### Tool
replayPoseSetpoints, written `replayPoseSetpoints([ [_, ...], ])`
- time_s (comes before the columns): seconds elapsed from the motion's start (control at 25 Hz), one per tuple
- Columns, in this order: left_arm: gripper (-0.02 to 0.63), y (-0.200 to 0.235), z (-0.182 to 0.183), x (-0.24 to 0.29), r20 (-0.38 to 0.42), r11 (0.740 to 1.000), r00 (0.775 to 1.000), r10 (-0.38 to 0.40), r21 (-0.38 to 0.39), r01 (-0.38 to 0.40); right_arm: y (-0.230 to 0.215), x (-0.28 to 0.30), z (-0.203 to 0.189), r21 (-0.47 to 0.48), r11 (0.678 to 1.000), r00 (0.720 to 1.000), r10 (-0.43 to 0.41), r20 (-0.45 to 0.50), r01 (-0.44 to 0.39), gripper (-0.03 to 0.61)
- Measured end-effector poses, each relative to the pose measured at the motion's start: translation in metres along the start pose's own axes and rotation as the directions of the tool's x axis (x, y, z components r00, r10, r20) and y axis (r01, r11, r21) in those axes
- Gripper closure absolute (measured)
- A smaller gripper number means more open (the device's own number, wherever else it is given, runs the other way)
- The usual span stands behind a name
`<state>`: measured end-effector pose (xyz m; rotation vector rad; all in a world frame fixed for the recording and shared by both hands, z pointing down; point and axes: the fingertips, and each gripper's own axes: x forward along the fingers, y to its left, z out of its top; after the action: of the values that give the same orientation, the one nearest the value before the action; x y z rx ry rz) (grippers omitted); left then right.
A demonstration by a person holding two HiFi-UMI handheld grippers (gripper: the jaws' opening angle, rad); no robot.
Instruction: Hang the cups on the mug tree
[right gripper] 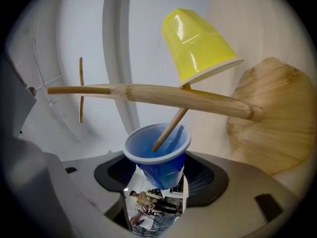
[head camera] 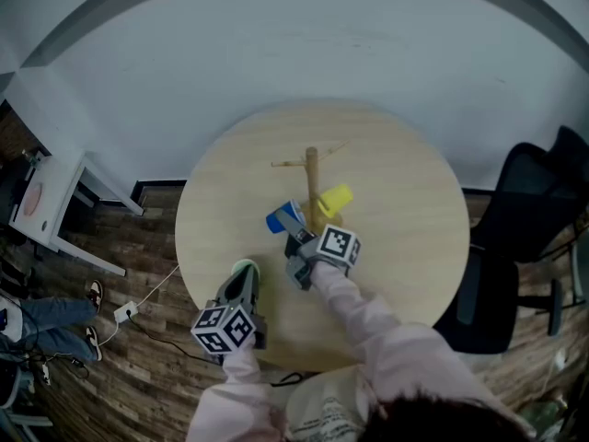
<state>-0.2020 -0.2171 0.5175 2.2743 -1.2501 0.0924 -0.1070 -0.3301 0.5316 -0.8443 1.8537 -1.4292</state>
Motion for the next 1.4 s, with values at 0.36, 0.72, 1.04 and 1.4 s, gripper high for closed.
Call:
replayPoseSetpoints([
  [0.36,0.609,0.000,-0.001,-0.004,0.003,1.000,1.000,0.007,0.003,-0.007,-0.004,-0.004,0.007,0.096,0.994,0.998,0.041,0.054,-0.046,0.281],
  [0.72,0.609,-0.002,-0.005,-0.009,0.003,1.000,1.000,0.014,0.003,-0.014,-0.014,-0.011,0.010,0.176,0.982,0.995,0.045,0.089,-0.060,0.279],
  [1.04,0.609,-0.004,-0.009,-0.017,-0.003,1.000,1.000,0.028,0.010,-0.028,-0.012,-0.015,0.016,0.230,0.968,0.989,0.076,0.124,-0.103,0.276],
  [1.4,0.609,-0.002,-0.012,-0.026,-0.002,0.999,0.999,0.044,0.010,-0.044,-0.012,-0.019,0.018,0.237,0.964,0.986,0.087,0.141,-0.119,0.273],
])
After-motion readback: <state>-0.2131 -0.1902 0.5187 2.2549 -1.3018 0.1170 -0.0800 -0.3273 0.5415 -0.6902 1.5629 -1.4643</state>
